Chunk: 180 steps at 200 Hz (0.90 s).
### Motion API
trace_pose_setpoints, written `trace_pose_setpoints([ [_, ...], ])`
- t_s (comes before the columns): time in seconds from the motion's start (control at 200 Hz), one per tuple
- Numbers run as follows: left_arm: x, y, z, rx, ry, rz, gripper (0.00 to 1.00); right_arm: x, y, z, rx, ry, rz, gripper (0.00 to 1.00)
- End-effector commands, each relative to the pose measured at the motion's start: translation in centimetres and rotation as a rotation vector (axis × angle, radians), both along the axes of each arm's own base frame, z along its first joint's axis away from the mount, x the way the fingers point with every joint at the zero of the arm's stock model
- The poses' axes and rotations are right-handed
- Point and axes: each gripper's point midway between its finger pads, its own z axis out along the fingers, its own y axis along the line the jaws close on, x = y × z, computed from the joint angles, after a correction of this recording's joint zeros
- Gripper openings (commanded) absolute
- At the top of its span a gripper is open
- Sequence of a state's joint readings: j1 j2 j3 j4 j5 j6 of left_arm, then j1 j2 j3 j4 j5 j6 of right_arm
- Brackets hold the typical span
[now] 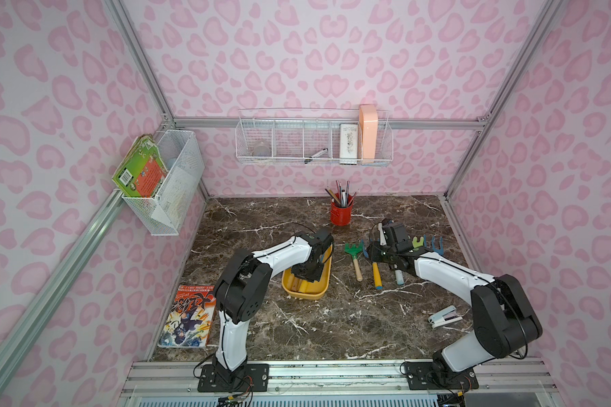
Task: Take the hand rake out of the storage box
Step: Pick up the rake from the storage box, then move the storage box to the center of the board.
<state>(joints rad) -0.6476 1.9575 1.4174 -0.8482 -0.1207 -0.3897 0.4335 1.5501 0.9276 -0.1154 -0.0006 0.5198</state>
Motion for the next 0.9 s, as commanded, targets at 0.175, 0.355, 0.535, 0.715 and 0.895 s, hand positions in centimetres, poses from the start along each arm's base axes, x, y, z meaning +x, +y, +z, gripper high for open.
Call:
trace_pose_setpoints([
  [0.175,1.0,0.3,6.7,-0.035,-0.125,0.009,0.20,-0.1,-1.6,1.7,-0.007,-0.031,-0.030,0.44],
  [0.355,0.9,-2.7,10.3,-0.172,-0.163,-0.007,0.20,-0.5,-3.4,1.8,0.014,-0.034,-0.069,0.44],
  [0.535,0.4,-8.4,11.6,-0.270,-0.189,-0.028,0.21,-0.8,-4.5,1.4,0.043,-0.029,-0.094,0.44],
  [0.715,-0.1,-13.2,9.4,-0.306,-0.158,-0.042,0.20,-1.4,-5.1,1.1,0.035,-0.027,-0.105,0.44],
  [0.895,0.1,-14.5,6.5,-0.277,-0.131,-0.014,0.20,-1.9,-5.6,0.8,0.036,-0.020,-0.107,0.44],
])
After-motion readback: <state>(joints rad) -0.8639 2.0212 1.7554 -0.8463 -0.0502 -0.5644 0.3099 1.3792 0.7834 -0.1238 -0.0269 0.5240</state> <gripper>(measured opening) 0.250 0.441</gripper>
